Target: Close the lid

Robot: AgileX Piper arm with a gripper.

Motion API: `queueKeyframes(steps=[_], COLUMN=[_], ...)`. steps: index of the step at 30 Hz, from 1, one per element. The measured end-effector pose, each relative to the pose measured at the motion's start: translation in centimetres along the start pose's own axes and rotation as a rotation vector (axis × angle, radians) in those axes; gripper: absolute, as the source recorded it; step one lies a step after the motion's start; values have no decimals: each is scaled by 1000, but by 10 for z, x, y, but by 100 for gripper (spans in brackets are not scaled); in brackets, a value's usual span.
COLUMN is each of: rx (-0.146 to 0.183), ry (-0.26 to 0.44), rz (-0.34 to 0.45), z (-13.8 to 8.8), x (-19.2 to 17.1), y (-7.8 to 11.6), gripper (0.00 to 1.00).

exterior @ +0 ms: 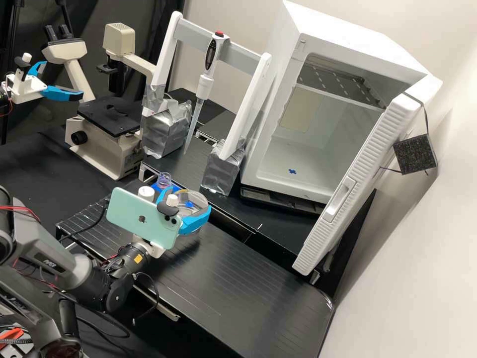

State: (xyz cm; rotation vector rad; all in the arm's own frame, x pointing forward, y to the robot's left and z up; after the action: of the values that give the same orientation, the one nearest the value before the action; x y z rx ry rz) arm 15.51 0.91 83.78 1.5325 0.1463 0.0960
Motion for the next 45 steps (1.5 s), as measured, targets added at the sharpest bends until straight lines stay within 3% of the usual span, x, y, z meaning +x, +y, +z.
queueKeyframes(steps=[9,13,19,30,31,45], rx=[-19,-4,6,-6,-3,-7], ry=[12,3,-14,-56,-57,-64], rz=[-79,-98,-81,-86,-87,-69], z=[1,4,10,17,17,11], x=[-3,-2,-2,-8,-8,-16], y=[-5,-8,-5,-2,-2,4], gripper=[0,0,0,0,100,100])
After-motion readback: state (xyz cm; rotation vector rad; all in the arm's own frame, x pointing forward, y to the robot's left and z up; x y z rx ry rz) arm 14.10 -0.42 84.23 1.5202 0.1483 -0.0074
